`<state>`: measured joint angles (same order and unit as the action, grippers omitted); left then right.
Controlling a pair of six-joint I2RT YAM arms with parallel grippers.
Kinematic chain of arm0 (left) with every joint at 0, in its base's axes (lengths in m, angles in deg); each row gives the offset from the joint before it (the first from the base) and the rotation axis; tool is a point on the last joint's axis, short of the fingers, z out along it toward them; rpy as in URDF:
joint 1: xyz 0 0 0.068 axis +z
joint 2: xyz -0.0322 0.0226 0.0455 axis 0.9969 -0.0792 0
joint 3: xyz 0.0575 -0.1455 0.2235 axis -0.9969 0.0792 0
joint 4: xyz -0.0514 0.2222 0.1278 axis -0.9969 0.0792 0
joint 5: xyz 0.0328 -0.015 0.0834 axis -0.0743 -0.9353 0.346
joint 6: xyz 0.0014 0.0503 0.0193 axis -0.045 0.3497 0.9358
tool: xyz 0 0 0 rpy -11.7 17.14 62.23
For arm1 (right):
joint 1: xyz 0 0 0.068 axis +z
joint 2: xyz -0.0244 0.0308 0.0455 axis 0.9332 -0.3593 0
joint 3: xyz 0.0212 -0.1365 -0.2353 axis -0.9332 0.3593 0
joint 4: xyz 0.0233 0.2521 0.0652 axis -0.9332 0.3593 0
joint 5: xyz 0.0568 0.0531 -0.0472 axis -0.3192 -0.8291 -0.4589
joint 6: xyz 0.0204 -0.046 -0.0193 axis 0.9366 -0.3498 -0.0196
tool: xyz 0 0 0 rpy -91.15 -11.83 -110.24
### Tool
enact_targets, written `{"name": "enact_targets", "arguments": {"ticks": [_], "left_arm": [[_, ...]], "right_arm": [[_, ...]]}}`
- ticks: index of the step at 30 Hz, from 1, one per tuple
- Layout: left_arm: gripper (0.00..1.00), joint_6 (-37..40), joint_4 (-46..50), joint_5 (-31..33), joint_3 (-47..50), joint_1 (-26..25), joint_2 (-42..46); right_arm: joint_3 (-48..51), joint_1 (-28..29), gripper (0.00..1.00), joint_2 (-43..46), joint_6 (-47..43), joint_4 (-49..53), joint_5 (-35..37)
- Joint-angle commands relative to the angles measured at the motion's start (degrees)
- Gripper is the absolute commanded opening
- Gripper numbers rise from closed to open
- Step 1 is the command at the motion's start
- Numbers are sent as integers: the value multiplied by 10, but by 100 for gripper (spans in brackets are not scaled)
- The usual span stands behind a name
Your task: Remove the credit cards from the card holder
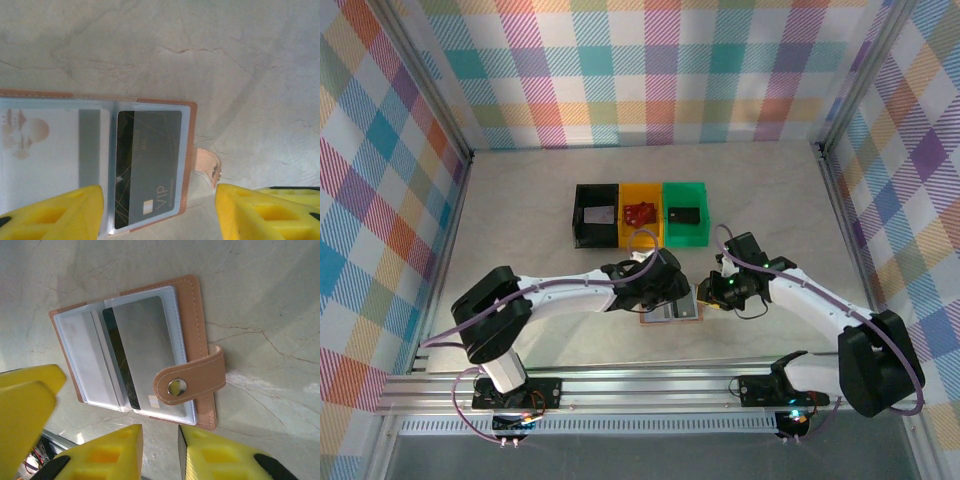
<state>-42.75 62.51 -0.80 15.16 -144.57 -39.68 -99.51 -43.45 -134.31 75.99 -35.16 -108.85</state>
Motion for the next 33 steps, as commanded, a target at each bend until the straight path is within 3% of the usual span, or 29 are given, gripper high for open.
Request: {"name": "enact_targets", "arguments": {"ticks": [1,33], "left_arm": [[57,-24,-29,8,-3,-7,-22],[38,-26,-16,15,5,-7,-56]], "right_arm": [[-6,-2,23,-2,10,-20,-1],[-4,-18,11,-58,31,-68,2]]}}
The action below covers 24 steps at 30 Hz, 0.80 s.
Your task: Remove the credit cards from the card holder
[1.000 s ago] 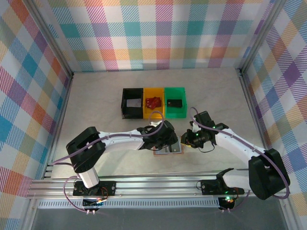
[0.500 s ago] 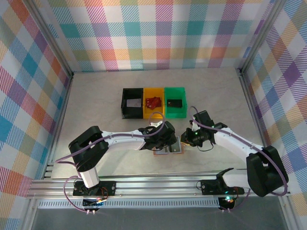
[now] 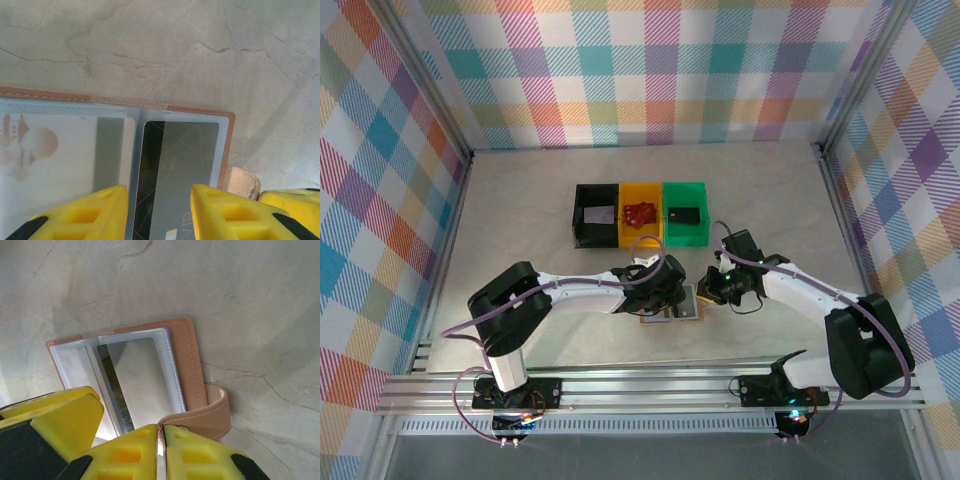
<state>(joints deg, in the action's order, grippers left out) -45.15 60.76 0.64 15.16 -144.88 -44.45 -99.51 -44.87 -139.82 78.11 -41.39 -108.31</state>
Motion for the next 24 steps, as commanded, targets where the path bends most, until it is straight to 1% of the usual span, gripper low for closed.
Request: {"name": "enact_targets", "arguments": {"ticks": [1,8,14,24], "left_arm": [[38,-2,2,0,5,-4,-11],[33,1,-2,-5,5,-4,-25],[32,3,3,-2,2,-4,-33],[29,4,5,6,1,-4,-12]], "right_arm": [[-3,-5,12,-3,11,-8,-2],[0,-11,12,-18,10,-10,0],[3,-15,12,-25,11,-13,-3],[14,-17,11,-36,12,-28,-6]]}}
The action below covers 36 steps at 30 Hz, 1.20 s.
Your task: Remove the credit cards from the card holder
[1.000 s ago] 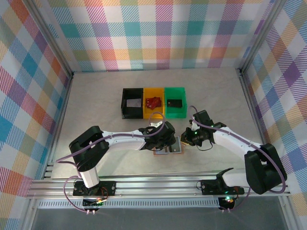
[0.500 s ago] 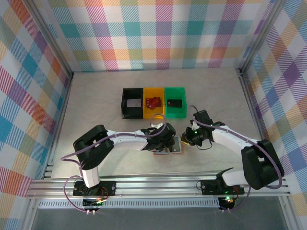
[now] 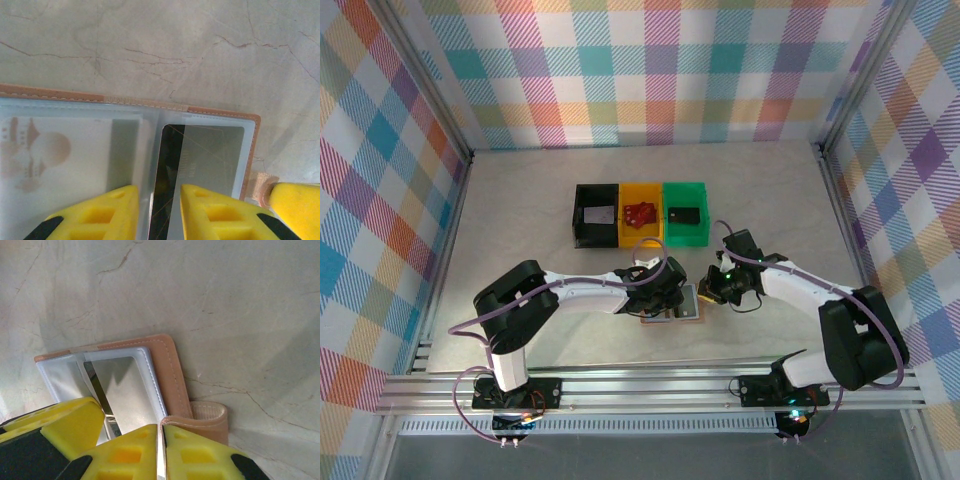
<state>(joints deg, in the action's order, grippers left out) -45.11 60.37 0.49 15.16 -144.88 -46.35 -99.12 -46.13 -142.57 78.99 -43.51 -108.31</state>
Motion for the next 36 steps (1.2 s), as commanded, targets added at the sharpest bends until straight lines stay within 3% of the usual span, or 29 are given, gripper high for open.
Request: {"name": "enact_targets", "arguments": {"ticks": [1,17,36], "left_arm": [[29,4,10,7,-1,-4,8],[32,27,47,31,-18,-5,36],[25,28,41,9,-33,-12,-9]], "right_arm": [[11,-4,11,-10,5,-9,-6],[18,-4,8,-33,8,-21,-6],[20,-4,7,-41,7,-22,-7]]}}
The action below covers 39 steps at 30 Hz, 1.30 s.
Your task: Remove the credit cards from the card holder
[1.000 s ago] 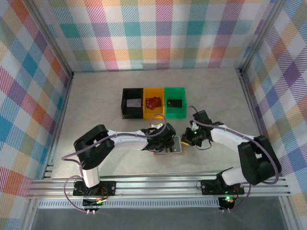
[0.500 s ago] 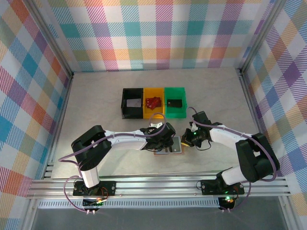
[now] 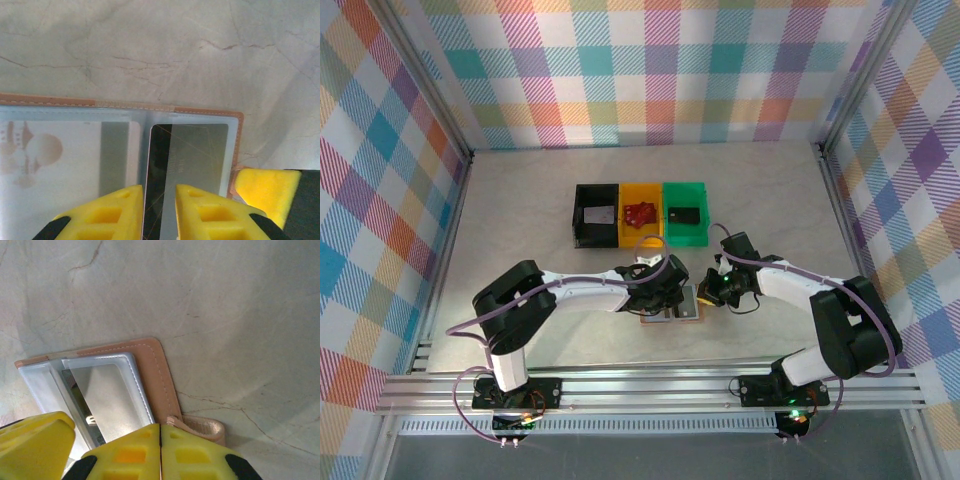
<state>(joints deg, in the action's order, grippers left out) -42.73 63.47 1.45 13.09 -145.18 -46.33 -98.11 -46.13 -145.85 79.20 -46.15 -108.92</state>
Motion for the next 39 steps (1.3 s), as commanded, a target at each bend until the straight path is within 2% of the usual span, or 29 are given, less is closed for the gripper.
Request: {"name": "enact_targets", "arguments": {"ticks": [1,16,32,39], "left_arm": [[25,3,8,-1,-11,-9,-10],[25,-3,-13,-9,-7,-10,-32],[22,-5,-41,-4,12,-10,-16],[26,6,12,24,0,-10,8]], "right_arm": [[9,-5,7,-9,5,4,-1],[12,-4,6,-18,5,-3,-10],[19,-5,4,-30,6,-13,-15],[19,-4,3,-29,5,-10,-14]]}}
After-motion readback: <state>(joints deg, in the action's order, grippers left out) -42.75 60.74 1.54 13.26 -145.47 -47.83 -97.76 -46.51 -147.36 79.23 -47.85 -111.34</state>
